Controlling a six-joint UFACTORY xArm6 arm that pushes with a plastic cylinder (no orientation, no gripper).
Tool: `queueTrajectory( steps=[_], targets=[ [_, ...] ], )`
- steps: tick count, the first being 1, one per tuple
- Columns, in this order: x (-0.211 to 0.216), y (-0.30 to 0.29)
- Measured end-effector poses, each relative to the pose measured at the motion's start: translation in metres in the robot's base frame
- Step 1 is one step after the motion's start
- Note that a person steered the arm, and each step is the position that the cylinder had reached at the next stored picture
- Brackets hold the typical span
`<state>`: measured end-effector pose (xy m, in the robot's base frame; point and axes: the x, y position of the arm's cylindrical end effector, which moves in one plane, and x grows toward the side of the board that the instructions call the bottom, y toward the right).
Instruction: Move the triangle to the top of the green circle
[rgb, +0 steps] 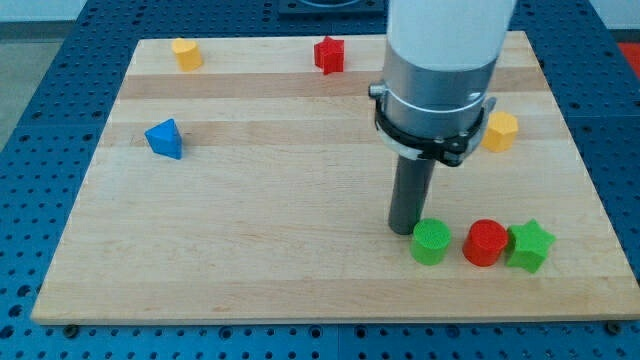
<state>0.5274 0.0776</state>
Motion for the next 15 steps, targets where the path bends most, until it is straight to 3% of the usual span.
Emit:
queueTrajectory(
  steps=[4,7,9,13,15],
  targets=[
    [0.0,0.024],
    [-0.063,0.009],
    [-0.068,-0.066],
    [-0.07,-0.303],
    [-0.105,-0.332]
  ],
)
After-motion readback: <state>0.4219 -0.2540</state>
